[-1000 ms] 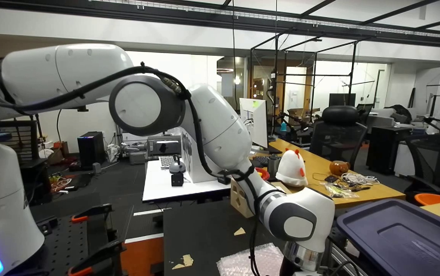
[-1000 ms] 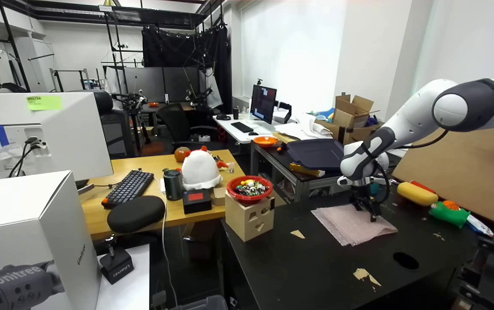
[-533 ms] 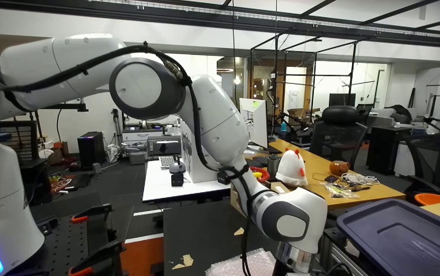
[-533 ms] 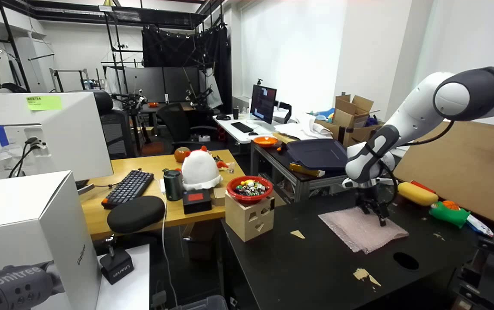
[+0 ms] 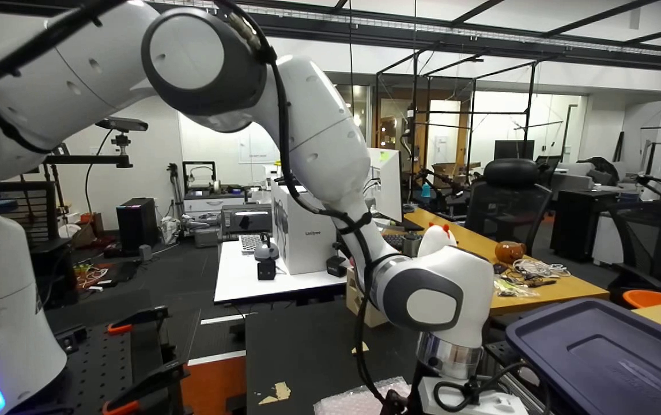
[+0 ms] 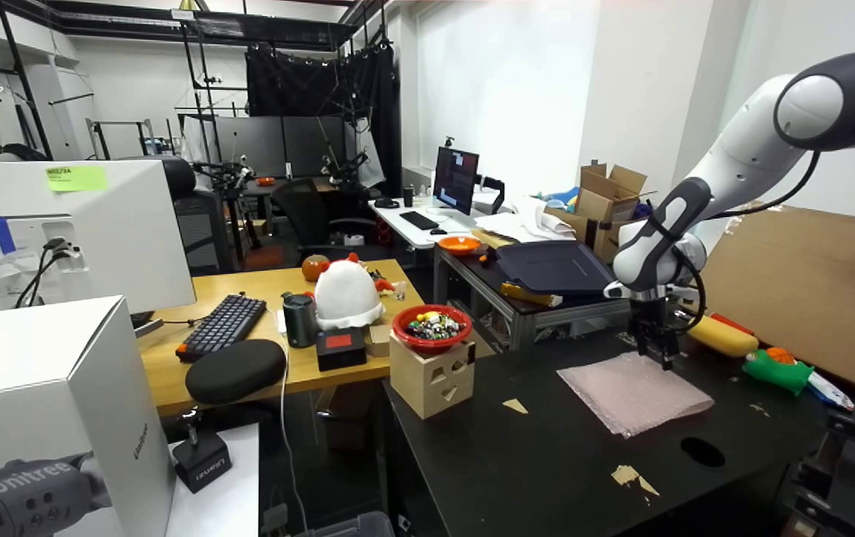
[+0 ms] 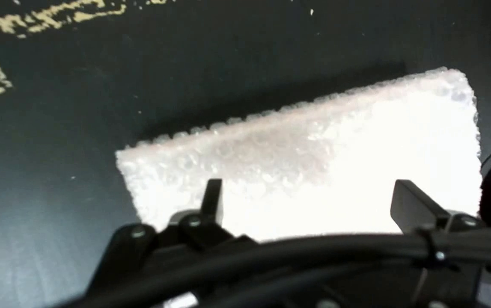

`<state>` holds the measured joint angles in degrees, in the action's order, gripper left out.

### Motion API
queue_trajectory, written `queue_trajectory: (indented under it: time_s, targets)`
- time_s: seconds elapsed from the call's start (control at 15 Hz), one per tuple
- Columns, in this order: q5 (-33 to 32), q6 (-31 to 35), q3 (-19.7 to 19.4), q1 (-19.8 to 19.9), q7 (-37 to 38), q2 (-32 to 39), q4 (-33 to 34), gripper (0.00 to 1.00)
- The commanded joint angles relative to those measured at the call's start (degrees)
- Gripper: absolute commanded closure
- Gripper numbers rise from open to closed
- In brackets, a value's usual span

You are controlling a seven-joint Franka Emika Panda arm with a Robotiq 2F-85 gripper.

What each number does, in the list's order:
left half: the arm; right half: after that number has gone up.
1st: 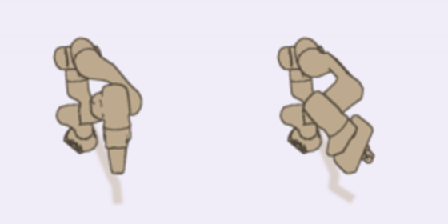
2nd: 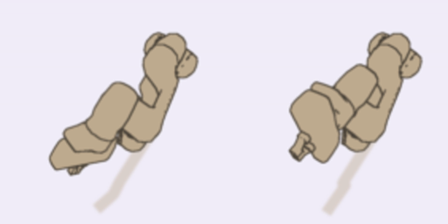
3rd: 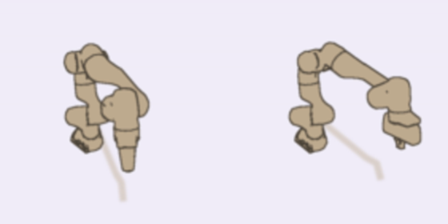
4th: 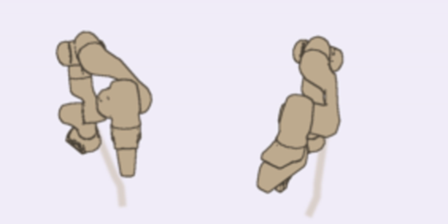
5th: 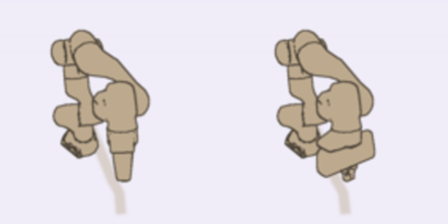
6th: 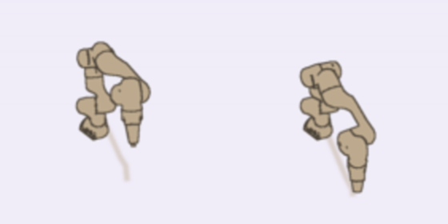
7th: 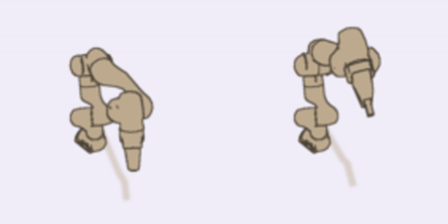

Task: Fold the plastic sheet in half on the table.

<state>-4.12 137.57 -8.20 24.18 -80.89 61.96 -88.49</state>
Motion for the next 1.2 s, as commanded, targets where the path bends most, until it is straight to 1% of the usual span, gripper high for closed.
queue_trajectory:
  time_s: [0.0, 0.13, 0.2, 0.4, 0.67, 0.93, 1.13]
  targets:
    - [1.16, 6.11, 1.71, 2.51, 2.07, -9.44, -10.55, 0.00]
    - [3.53, 6.68, 2.58, 4.46, 3.33, -12.46, -12.83, 0.00]
    - [5.16, 5.63, 2.87, 5.39, 4.50, -13.48, -13.19, 0.00]
    - [7.92, 3.60, 1.68, 6.18, 9.94, -15.54, -13.78, 0.00]
    - [8.65, -0.49, -0.26, 6.03, 20.25, -15.50, -12.00, 0.00]
    - [9.08, -7.42, -0.32, 4.60, 32.57, -16.46, -11.42, 0.00]
    - [9.12, -11.33, -0.54, 3.24, 42.57, -18.83, -12.82, 0.00]
